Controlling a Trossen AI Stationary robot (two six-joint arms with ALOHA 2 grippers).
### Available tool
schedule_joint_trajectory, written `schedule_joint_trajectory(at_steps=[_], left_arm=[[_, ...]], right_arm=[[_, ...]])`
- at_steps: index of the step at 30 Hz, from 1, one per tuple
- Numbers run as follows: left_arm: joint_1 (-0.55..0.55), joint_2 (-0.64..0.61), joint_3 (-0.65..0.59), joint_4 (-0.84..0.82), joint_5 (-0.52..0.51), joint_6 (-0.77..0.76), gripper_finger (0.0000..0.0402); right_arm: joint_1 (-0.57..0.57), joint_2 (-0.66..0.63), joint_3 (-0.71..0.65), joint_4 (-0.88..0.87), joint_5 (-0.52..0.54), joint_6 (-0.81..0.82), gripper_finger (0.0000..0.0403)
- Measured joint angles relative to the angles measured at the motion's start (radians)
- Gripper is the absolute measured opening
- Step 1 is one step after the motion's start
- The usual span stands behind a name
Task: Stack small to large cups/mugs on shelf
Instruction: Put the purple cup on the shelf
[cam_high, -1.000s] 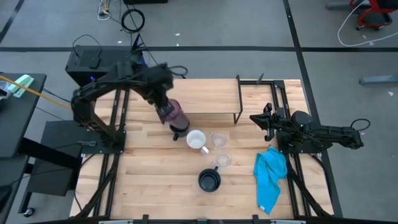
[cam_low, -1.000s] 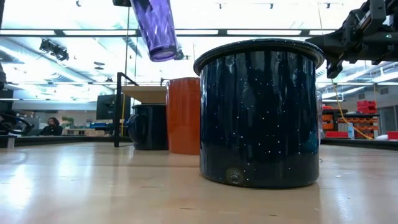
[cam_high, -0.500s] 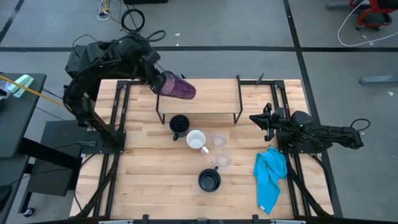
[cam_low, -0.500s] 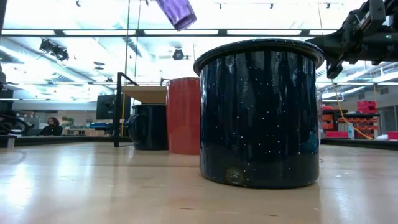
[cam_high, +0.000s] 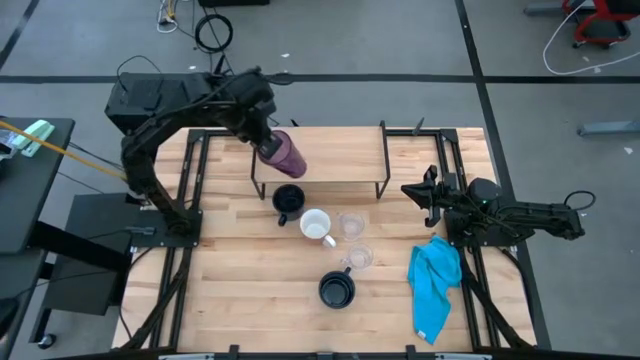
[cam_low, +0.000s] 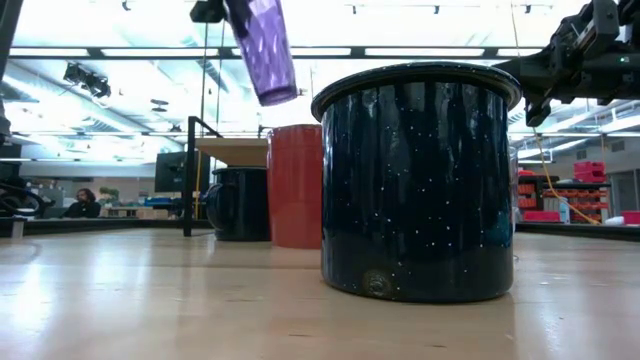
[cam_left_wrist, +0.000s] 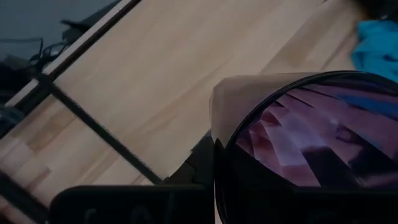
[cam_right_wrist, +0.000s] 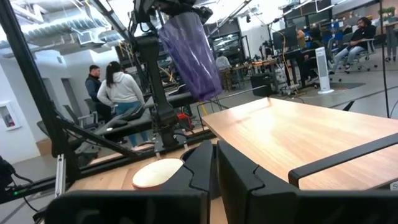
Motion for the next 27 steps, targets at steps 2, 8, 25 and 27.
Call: schedule_joint_trajectory(at_steps=[2,8,25,27], left_arm=[[-0.001,-0.001,-0.026,0.0,-0.001,0.004,0.0012],[-0.002,-0.006,-0.075,-0.001,-0.051,0.008,0.0012],[0.002,-0.007,-0.141,0.0,-0.122,0.049,0.0012],[0.002,-0.007,-0.141,0.001,-0.126,0.05,0.0012]], right_arm=[[0.0,0.0,0.0,0.0,0.0,0.0,0.0029],[0.0,0.0,0.0,-0.002,0.0,0.002,0.0029],[0.001,0.0,0.0,-0.028,0.0,0.035,0.0029],[0.001,0.0,0.0,-0.028,0.0,0.035,0.0029]])
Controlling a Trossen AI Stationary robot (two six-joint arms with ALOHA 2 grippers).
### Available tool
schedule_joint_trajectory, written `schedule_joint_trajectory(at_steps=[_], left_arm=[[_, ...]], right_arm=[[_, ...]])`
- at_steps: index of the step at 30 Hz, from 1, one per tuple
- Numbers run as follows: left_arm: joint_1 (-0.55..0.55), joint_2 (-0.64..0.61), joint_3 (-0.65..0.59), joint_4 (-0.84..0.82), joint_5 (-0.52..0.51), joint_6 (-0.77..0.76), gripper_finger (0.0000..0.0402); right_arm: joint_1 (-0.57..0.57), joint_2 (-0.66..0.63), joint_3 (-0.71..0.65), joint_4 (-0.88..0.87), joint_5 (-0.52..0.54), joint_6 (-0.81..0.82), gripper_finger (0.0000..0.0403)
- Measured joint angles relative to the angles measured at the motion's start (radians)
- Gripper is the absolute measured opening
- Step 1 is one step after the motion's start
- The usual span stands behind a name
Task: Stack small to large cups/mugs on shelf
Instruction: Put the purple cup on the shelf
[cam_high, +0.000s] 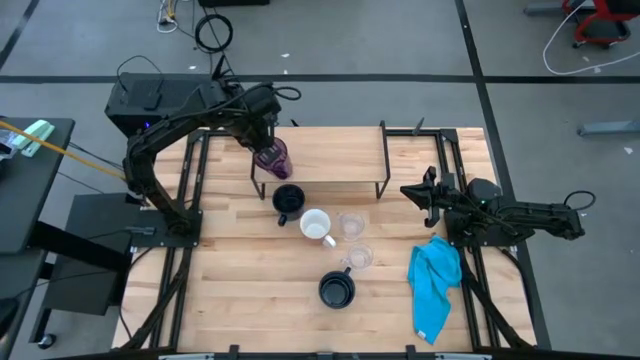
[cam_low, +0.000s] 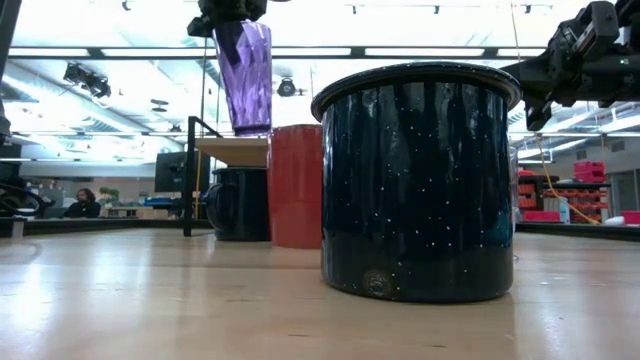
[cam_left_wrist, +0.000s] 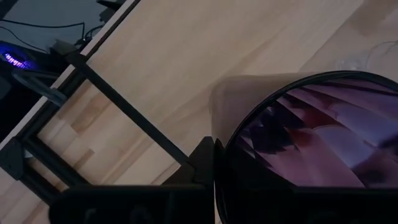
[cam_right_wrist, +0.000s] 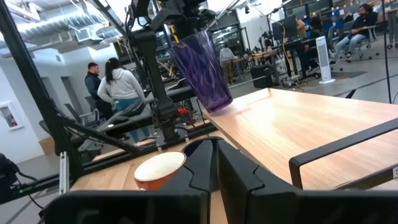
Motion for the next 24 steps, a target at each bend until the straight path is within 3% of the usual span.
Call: schedule_joint_trajectory(at_steps=[12,24], left_arm=[[0.031,0.0,0.0,-0.001,-0.014,0.012,0.0012],[0.032,0.0,0.0,-0.001,0.034,0.023,0.0012]], right_arm=[[0.0,0.0,0.0,-0.008,0.0,0.0,0.0029],[0.0,0.0,0.0,-0.007,0.0,0.0,0.0029]])
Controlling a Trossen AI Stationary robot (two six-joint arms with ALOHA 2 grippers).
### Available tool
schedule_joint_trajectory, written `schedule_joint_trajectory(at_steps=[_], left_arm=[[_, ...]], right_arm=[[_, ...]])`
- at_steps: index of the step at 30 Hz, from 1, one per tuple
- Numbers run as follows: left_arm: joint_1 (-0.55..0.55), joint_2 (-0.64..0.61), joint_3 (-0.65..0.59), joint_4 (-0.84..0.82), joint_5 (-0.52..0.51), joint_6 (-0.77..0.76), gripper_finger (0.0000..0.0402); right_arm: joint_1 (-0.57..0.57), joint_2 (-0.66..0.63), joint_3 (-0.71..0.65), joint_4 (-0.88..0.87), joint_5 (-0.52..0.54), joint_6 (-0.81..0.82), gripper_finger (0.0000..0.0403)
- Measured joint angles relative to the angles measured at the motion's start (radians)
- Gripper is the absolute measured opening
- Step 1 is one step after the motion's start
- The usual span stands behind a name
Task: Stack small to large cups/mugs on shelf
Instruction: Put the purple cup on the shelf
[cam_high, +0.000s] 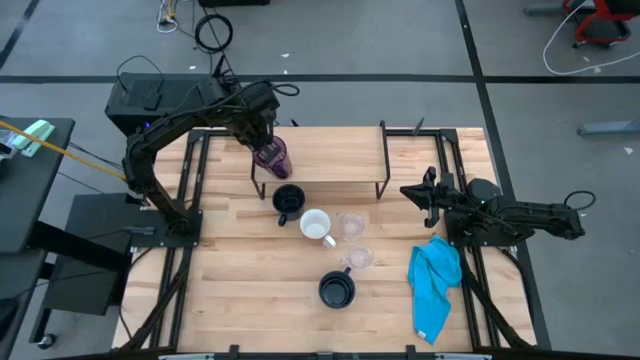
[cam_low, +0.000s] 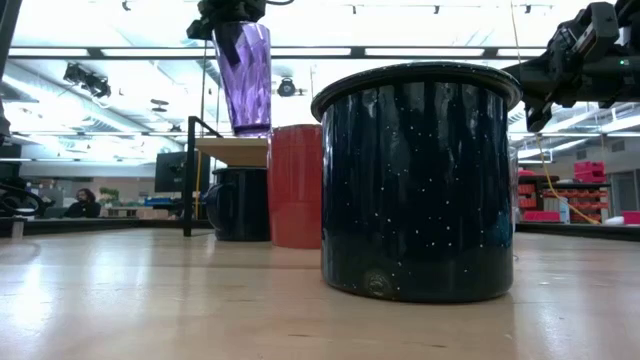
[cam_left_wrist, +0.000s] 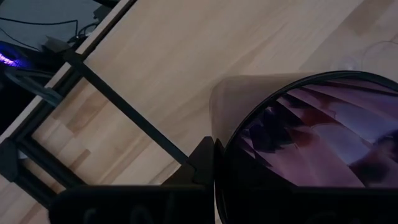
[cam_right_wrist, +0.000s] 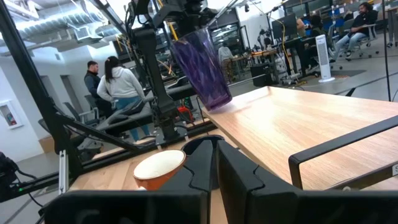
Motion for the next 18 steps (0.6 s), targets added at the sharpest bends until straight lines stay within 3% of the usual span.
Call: schedule_joint_trajectory(at_steps=[18], left_arm=[[-0.006,0.021,0.0,0.0,-0.003,0.012,0.0013]], right_arm=[[0.0,0.0,0.0,0.001,0.0,0.0,0.0029]])
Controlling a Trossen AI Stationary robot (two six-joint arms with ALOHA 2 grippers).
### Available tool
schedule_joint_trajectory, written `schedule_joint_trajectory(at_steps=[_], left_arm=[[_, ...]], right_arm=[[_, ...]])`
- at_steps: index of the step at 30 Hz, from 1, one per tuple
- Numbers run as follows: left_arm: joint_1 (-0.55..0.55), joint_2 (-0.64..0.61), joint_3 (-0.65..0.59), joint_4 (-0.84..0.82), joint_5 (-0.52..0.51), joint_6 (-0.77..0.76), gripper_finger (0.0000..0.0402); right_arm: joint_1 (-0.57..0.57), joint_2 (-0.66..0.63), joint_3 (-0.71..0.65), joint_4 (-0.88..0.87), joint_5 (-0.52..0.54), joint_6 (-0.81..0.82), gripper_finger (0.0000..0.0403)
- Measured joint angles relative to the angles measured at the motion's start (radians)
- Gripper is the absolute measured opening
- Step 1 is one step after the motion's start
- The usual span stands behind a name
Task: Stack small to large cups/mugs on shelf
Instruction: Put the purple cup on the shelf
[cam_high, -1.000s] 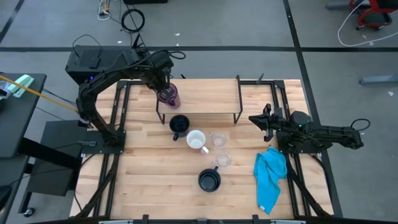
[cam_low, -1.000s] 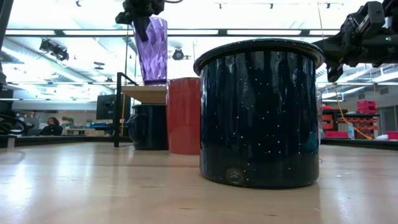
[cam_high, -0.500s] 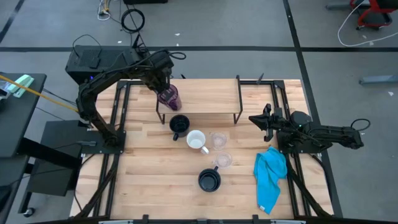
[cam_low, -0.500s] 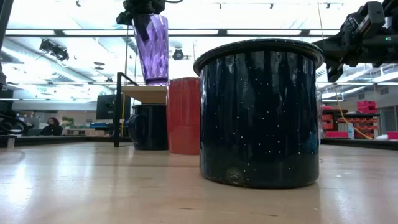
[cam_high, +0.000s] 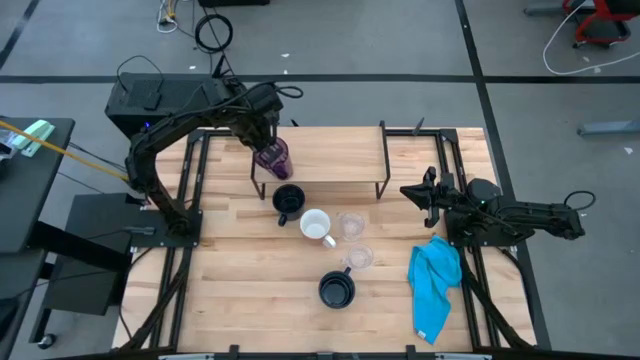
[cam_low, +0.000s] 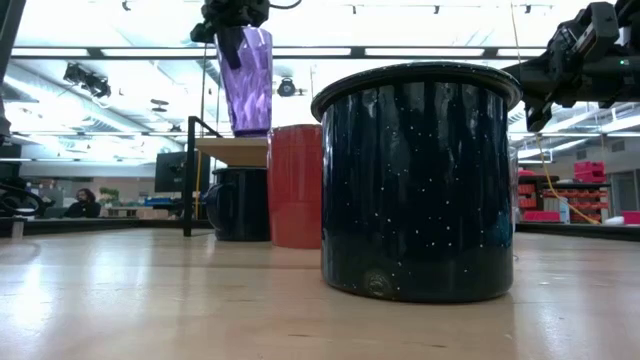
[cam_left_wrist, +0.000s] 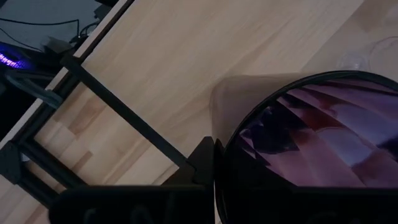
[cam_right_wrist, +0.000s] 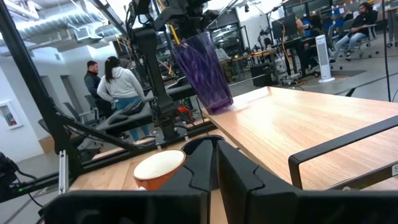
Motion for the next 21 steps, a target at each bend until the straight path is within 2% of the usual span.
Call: schedule_joint_trajectory(at_steps=[9,21], left_arm=[[0.0,0.0,0.0,0.001,-0.032,0.0,0.0016],[0.0,0.001,0.0,0.001,-0.052,0.0,0.0091]], right_arm=[[0.0,0.0,0.0,0.0,0.0,0.0,0.0029],[0.0,0.0,0.0,0.0,0.0,0.0,0.0029]])
